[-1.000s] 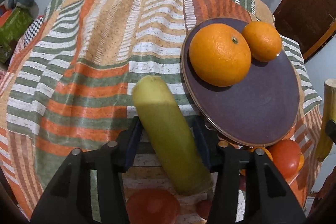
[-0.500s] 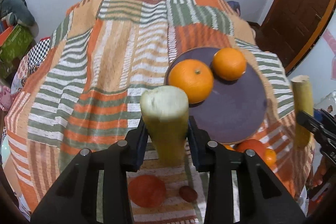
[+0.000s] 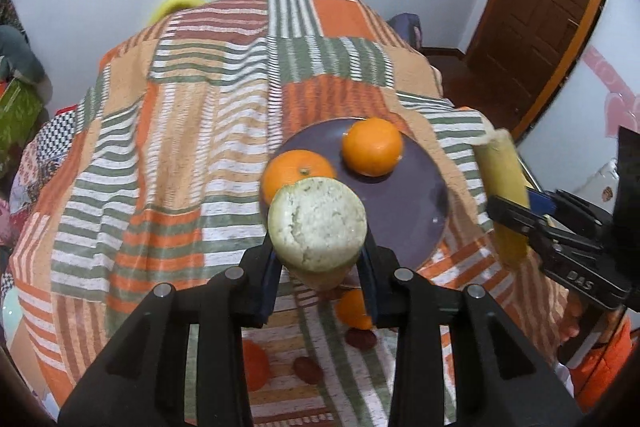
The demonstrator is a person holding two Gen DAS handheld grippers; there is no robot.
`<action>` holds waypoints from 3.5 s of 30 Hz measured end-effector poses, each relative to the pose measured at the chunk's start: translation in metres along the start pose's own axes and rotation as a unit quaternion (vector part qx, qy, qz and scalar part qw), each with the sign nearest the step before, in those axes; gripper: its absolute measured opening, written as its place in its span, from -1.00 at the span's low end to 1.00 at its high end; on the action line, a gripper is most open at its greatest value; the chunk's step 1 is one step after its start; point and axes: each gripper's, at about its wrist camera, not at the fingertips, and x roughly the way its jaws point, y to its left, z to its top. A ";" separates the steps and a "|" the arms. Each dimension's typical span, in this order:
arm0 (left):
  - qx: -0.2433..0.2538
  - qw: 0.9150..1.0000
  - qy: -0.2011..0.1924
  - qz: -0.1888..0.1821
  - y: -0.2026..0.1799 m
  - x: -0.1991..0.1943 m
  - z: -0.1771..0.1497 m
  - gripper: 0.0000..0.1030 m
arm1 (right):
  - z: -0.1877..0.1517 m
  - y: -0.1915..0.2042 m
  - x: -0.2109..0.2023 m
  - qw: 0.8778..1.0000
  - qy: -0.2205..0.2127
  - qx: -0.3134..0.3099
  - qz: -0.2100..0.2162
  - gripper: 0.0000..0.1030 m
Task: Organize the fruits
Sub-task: 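Carry the squash in the left tool to the plate while the right tool carries the corn cob, then lay the squash on the plate with the left tool while the right tool releases the corn cob, then grasp a red tomato with the left tool while the right tool grasps another red tomato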
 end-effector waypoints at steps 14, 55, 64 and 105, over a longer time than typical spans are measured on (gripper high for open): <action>0.019 0.998 0.038 -0.047 -0.031 0.035 0.009 -0.33 | 0.006 -0.001 0.025 1.000 0.016 -0.005 -0.009 -0.30; 0.000 0.999 0.050 0.005 -0.029 0.094 0.049 -0.31 | 0.019 -0.006 0.053 0.999 0.040 0.010 -0.033 -0.23; -0.004 0.999 0.030 0.012 -0.022 0.061 0.040 -0.23 | 0.020 0.010 0.027 0.999 0.024 -0.023 -0.020 -0.23; -0.021 0.996 0.076 0.047 0.057 -0.015 -0.102 0.16 | -0.053 0.077 0.022 0.992 0.096 -0.079 0.017 -0.10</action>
